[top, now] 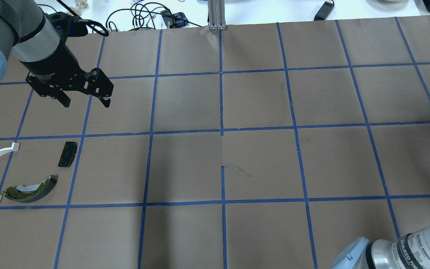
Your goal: Place bearing gear from tray to pile
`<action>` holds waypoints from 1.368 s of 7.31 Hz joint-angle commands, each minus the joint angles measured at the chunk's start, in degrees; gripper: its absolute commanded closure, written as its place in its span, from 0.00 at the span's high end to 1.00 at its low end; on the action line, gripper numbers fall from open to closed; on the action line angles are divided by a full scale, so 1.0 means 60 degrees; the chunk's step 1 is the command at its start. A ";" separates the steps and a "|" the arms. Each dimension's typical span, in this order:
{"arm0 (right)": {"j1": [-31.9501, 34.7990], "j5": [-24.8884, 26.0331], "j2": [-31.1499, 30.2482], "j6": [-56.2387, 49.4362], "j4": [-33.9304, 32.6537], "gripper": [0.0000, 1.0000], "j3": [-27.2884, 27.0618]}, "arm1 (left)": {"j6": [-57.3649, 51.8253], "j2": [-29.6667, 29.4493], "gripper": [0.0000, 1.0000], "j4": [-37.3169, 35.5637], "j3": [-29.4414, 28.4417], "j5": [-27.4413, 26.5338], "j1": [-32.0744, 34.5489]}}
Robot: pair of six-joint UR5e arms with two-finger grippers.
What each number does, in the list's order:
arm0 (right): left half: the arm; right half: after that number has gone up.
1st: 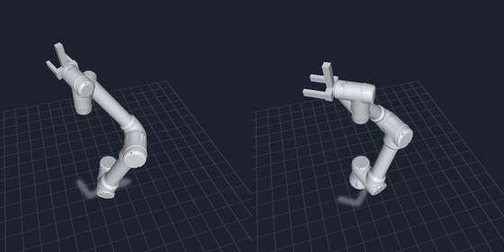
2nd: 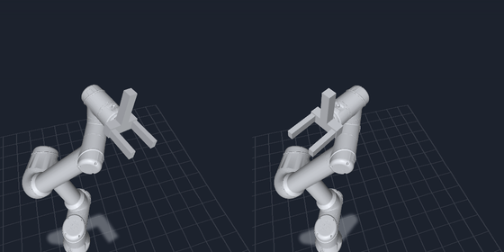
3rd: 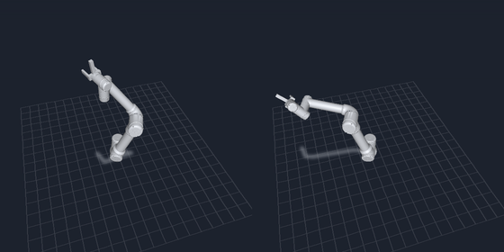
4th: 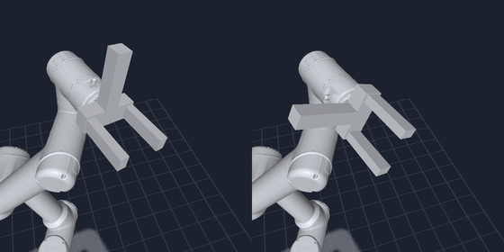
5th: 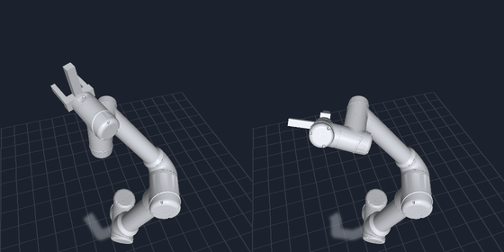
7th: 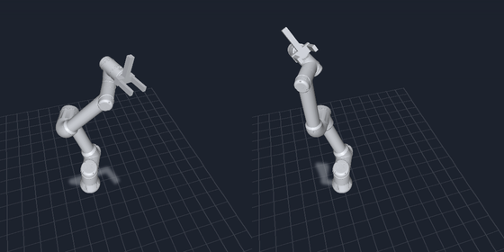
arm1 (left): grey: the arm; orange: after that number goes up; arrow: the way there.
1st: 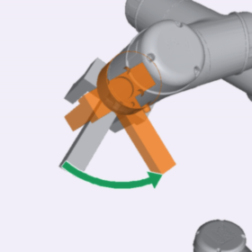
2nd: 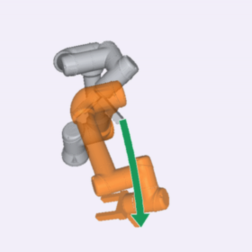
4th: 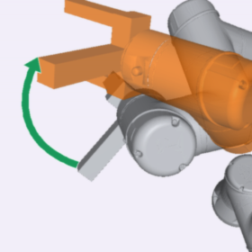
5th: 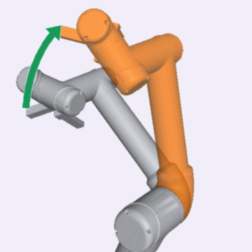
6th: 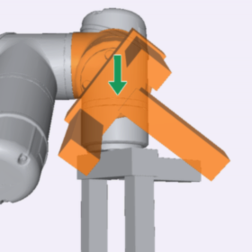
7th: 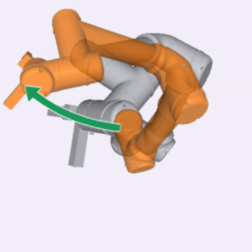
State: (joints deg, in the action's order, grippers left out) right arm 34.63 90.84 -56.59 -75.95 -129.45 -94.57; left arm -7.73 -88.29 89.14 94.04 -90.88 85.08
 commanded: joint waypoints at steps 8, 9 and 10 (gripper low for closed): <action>0.0000 0.0007 -0.0104 -0.0013 0.0291 0.11 0.0015 | -0.0015 0.0052 1.00 -0.0221 0.0191 0.0000 0.0015; 0.0000 0.0021 -0.0380 0.0045 0.0654 0.11 0.0000 | -0.0015 0.0066 1.00 -0.0208 0.0191 0.0000 0.0015; 0.0000 0.0079 -0.0630 0.0119 0.0948 0.11 0.0058 | -0.0015 0.0052 1.00 -0.0208 0.0206 0.0000 0.0015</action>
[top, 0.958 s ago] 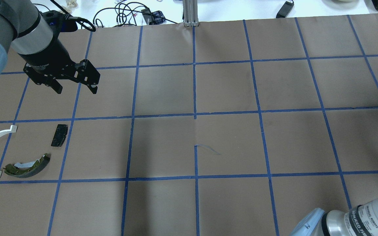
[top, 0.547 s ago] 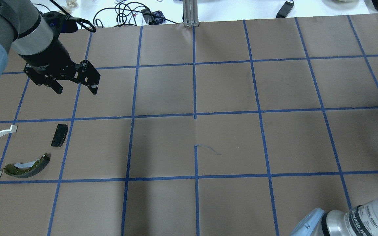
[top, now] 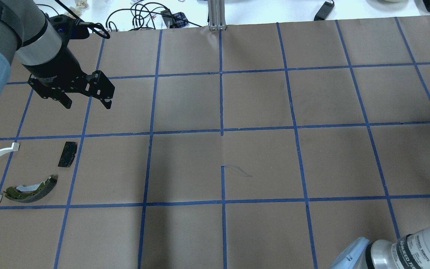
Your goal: Place bearing gear from tray to pile
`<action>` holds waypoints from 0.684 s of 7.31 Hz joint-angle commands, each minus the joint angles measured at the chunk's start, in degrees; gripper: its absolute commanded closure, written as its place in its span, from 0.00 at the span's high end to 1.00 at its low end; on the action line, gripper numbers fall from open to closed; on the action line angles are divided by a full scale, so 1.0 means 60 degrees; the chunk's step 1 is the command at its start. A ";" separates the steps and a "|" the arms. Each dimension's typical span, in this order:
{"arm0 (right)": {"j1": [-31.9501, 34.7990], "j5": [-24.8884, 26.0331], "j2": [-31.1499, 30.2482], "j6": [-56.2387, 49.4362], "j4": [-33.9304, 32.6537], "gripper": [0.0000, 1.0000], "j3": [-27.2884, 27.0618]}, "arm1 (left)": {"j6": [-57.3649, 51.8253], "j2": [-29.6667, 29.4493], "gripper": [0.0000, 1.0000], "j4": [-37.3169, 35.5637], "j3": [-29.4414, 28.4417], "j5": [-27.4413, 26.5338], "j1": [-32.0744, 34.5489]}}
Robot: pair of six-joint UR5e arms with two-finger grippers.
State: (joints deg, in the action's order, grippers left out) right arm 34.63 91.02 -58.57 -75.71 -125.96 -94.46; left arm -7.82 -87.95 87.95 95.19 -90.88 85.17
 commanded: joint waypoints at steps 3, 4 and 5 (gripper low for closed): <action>0.1356 -0.0111 -0.1571 0.1539 0.1767 0.12 -0.0047 | 0.0000 -0.0005 1.00 -0.0024 0.0014 -0.0015 0.0000; 0.2131 -0.0140 -0.2011 0.2879 0.2238 0.12 -0.0062 | 0.0000 0.0009 1.00 -0.0010 0.0014 -0.0015 0.0000; 0.3270 -0.0111 -0.2378 0.3878 0.2257 0.13 -0.0221 | 0.0000 -0.0005 1.00 -0.0024 0.0014 -0.0015 0.0000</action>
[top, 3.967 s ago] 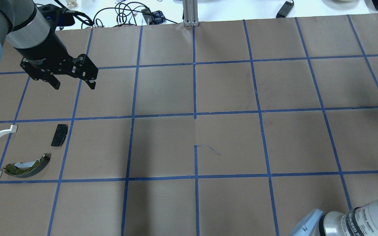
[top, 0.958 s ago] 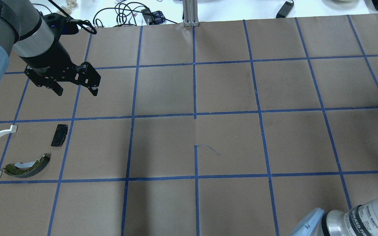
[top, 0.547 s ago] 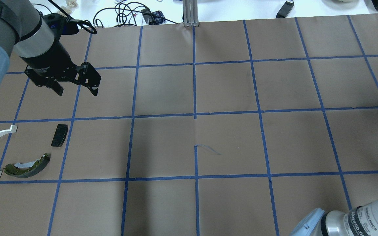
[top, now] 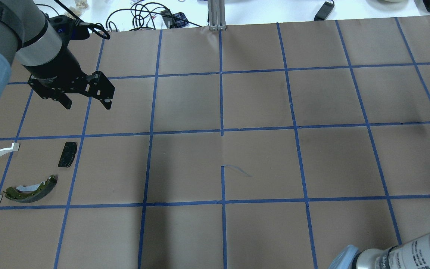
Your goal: Place bearing gear from tray to pile
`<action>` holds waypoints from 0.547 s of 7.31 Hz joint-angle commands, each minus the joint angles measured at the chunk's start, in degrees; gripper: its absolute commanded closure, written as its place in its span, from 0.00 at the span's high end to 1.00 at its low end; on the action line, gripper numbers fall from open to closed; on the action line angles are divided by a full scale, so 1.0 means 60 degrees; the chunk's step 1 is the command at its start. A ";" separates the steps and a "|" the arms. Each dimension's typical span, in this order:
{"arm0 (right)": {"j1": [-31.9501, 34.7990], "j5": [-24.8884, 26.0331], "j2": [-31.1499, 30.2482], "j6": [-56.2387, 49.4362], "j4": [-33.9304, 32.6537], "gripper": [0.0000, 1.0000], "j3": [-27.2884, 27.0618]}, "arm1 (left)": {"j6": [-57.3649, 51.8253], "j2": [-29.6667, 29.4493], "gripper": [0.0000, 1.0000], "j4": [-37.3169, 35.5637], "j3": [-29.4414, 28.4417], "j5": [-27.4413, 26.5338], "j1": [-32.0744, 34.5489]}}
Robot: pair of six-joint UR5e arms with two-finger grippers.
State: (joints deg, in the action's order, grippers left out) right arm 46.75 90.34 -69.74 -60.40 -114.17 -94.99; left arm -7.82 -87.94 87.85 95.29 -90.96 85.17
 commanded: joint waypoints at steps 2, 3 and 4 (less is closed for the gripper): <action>0.3825 -0.0709 -0.0578 0.4134 0.0279 0.13 -0.0282 | -0.0015 -0.0021 1.00 -0.0008 -0.0002 -0.0001 -0.0001; 0.5072 -0.0802 -0.0578 0.5643 0.0192 0.13 -0.0282 | 0.0000 -0.0021 1.00 -0.0023 -0.0002 -0.0001 -0.0001; 0.6085 -0.0861 -0.0506 0.7427 0.0162 0.13 -0.0282 | 0.0000 -0.0007 1.00 -0.0008 0.0041 -0.0001 -0.0001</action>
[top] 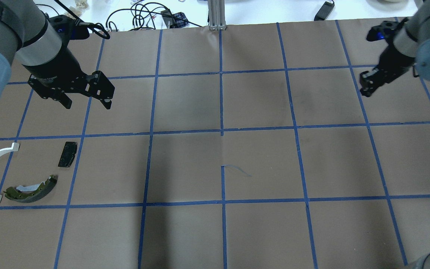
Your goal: Place bearing gear from tray to pile
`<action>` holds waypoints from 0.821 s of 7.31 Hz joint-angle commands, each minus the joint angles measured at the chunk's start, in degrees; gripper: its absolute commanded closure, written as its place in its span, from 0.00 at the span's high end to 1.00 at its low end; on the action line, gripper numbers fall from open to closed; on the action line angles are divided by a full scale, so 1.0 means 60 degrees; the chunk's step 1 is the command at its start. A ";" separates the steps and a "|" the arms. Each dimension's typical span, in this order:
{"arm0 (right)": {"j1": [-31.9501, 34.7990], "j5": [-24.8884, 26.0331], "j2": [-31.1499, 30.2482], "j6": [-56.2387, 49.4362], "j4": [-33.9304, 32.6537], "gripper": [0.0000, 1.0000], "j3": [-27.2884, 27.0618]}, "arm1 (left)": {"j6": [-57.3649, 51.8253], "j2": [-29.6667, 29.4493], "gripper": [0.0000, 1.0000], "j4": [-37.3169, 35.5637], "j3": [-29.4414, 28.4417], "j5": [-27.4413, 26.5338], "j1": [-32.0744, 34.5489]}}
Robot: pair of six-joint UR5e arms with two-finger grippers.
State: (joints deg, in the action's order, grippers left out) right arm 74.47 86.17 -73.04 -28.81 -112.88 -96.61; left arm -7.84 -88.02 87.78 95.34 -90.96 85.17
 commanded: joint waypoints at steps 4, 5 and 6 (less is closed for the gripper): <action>0.5232 -0.0342 0.1361 0.8307 -0.2319 0.15 0.0004 | -0.0011 0.0007 1.00 -0.0303 0.0252 -0.0001 -0.0001; 0.5704 -0.0371 0.1624 0.9173 -0.2599 0.15 -0.0041 | 0.0003 -0.0036 1.00 -0.0550 0.0282 0.0101 -0.0001; 0.5810 -0.0401 0.2004 0.9443 -0.2907 0.23 -0.0085 | -0.0011 -0.0095 1.00 -0.0567 0.0282 0.0102 -0.0001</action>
State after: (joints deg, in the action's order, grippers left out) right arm 107.15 83.96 -63.45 23.80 -127.89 -96.79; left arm -7.87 -88.26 84.96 96.89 -90.54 85.17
